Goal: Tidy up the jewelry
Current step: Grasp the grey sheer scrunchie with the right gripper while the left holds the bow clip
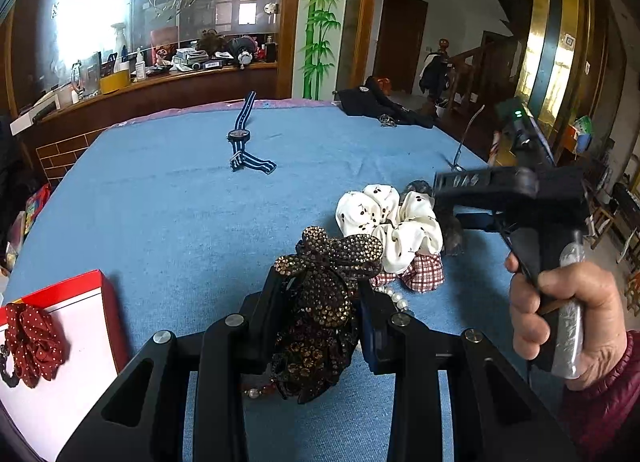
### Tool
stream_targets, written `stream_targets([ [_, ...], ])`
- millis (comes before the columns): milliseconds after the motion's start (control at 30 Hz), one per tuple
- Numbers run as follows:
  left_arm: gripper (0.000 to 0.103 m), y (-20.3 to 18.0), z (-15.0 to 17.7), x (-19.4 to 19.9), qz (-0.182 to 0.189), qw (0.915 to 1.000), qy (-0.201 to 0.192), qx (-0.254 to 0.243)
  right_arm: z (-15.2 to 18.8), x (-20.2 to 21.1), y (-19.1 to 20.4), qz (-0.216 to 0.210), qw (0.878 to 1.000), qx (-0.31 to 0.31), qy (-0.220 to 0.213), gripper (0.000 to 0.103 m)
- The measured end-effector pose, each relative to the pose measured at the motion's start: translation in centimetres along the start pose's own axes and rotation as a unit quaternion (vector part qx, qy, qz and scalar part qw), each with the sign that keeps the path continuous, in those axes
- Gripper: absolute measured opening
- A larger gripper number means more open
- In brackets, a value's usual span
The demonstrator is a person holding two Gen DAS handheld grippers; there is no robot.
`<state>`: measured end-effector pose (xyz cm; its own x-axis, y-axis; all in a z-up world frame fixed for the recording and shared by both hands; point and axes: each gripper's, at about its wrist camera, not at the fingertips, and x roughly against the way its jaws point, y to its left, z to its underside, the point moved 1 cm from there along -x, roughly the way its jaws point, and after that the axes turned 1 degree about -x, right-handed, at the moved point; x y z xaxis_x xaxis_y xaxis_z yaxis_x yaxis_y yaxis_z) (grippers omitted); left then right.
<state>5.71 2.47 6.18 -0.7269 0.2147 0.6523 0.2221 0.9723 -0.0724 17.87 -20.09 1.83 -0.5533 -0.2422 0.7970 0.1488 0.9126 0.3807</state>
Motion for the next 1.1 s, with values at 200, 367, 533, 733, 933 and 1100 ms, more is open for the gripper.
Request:
stream_targets([
  [200,0.032,0.1,0.0,-0.3,-0.013,0.9999,0.001,-0.001,0.2,1.3,-0.3,-0.013,1.000,0.020,-0.018,0.012],
  [367,0.032,0.5,-0.1,-0.3,-0.018,0.9998,-0.003,0.010,0.0,4.4,-0.4,-0.025,0.997,0.018,-0.073,0.012],
  [533,0.032,0.6,-0.3,-0.3,-0.023,0.9997,-0.007,0.010,-0.1,6.2,0.4,-0.038,0.994,0.026,-0.104,0.012],
  [733,0.032,0.8,-0.6,-0.1,-0.027,0.9994,-0.014,0.018,0.4,8.3,2.4,-0.075,0.988,0.043,-0.126,0.012],
  [933,0.032,1.2,-1.0,1.7,-0.056,0.9976,-0.030,0.027,3.3,11.5,3.8,-0.114,0.982,0.052,-0.139,0.013],
  [1100,0.032,1.5,-0.3,5.1,-0.071,0.9959,-0.048,0.031,7.4,14.2,5.4,-0.120,0.977,0.082,-0.153,0.013],
])
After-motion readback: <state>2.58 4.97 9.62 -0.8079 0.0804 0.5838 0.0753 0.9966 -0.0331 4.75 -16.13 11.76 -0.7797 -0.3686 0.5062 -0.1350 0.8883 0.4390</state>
